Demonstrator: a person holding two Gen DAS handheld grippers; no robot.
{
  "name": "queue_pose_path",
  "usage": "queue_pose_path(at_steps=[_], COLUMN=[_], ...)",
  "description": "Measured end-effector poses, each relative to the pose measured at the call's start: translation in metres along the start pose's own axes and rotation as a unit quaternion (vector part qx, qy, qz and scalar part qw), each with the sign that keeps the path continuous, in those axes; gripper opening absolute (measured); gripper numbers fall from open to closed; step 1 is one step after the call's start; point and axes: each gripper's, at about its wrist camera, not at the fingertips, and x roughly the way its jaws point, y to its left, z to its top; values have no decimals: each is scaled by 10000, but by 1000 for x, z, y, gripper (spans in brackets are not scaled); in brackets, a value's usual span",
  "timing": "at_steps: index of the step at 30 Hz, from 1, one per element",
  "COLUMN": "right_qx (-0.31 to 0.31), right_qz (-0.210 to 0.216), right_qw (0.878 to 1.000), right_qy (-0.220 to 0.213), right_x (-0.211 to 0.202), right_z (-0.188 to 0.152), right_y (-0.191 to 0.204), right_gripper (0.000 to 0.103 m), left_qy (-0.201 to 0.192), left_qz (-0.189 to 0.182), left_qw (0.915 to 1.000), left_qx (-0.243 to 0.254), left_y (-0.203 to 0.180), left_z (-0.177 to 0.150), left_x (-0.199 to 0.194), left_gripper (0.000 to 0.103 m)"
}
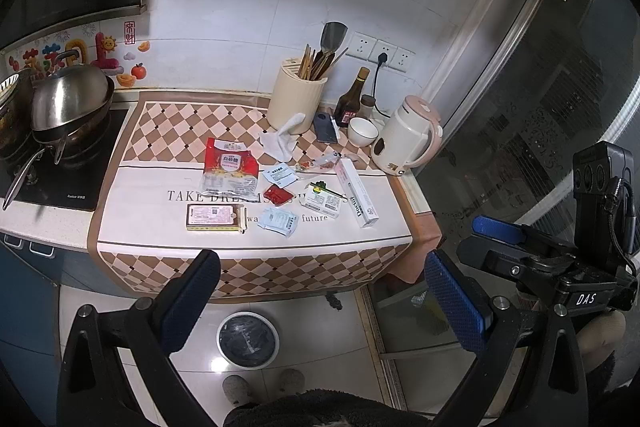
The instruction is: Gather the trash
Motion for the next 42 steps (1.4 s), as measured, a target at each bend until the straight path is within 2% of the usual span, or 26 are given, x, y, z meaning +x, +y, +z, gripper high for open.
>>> queue_pose_path(at_steps=[12,14,15,17,18,19,20,23,26,28,30,32,34,35,37,38,39,40,41,42], right_qx=[27,113,171,425,578,801,967,1414,1649,1745,1866,1995,2006,1965,1777,1656,1447,1303,1202,1139], right_qz=[1,-70,-117,-364,-527,-783,-1004,-1768,-2356,-2622,-2652,-2628,-2591,-2514,-2324,-2260,-2223,-2209,-2182,-2141], right_qw=[10000,9999,9998,9984,9968,9933,9897,9732,9577,9489,9450,9416,9396,9406,9417,9428,9430,9418,9409,9400], right_qy=[64,46,21,-107,-184,-282,-341,-399,-112,169,425,680,992,1160,1661,1807,2008,2172,2292,2401], right_x=[10,14,13,16,18,24,29,55,96,131,162,199,235,251,293,306,321,336,345,353], right_z=[-6,-8,-7,-6,-5,-5,-5,0,8,15,20,25,31,33,37,39,40,41,41,41], right_y=[13,17,13,3,-2,-11,-21,-64,-121,-168,-207,-249,-286,-296,-316,-320,-325,-326,-328,-330], right_gripper=[103,103,103,103,103,103,103,103,103,103,103,103,103,103,103,103,103,103,103,103], left_qy=[74,-12,-133,-288,-328,-326,-215,201,869,1270,1754,2114,2393,2527,2760,2879,2936,3081,3180,3335], left_qz=[-94,309,793,1482,1927,2065,2234,2426,2539,2601,2685,2634,2606,2559,2689,2713,2715,2677,2675,2684], left_qw=[9999,9994,9965,9880,9800,9772,9741,9699,9626,9554,9430,9358,9329,9329,9201,9087,9014,8860,8740,8529], left_qx=[14,126,212,342,378,364,289,-2,-381,-587,-893,-1008,-666,-215,705,1331,1660,2202,2518,2989], left_y=[17,21,24,30,39,45,58,90,125,144,164,180,180,174,158,146,140,130,124,117], left_z=[-2,1,5,11,17,21,27,37,39,33,27,17,11,8,3,-1,-3,-7,-9,-13], left_x=[1,7,13,28,45,55,77,129,202,246,292,330,356,371,391,401,407,415,421,429], left_gripper=[103,103,103,103,103,103,103,103,103,103,103,103,103,103,103,103,103,103,103,103])
